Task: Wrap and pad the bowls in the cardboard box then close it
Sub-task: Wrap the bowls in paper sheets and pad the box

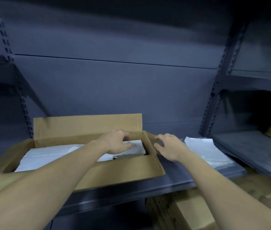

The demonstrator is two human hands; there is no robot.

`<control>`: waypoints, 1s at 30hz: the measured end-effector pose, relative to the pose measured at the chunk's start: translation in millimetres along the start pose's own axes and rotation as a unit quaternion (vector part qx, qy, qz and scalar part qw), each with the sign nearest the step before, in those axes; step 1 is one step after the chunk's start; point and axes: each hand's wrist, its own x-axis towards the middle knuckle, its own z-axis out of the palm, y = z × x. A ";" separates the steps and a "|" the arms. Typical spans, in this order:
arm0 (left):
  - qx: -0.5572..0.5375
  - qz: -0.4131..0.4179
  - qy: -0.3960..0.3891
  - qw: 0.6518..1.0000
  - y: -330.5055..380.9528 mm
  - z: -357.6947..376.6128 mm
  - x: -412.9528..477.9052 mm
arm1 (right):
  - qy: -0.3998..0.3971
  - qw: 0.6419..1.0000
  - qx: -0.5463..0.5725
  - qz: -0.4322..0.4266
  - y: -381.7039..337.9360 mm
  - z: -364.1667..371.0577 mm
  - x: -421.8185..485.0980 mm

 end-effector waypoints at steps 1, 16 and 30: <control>-0.005 0.007 0.000 1.000 10.6 1.8 4.9 | 0.004 1.000 0.000 0.010 11.4 -0.9 -3.1; 0.015 0.141 0.013 0.990 146.7 68.4 92.4 | 0.114 0.986 0.007 0.121 144.0 -7.2 -49.5; 0.040 0.182 -0.034 0.982 193.6 131.0 166.0 | 0.095 0.984 0.016 0.150 204.0 28.2 -37.7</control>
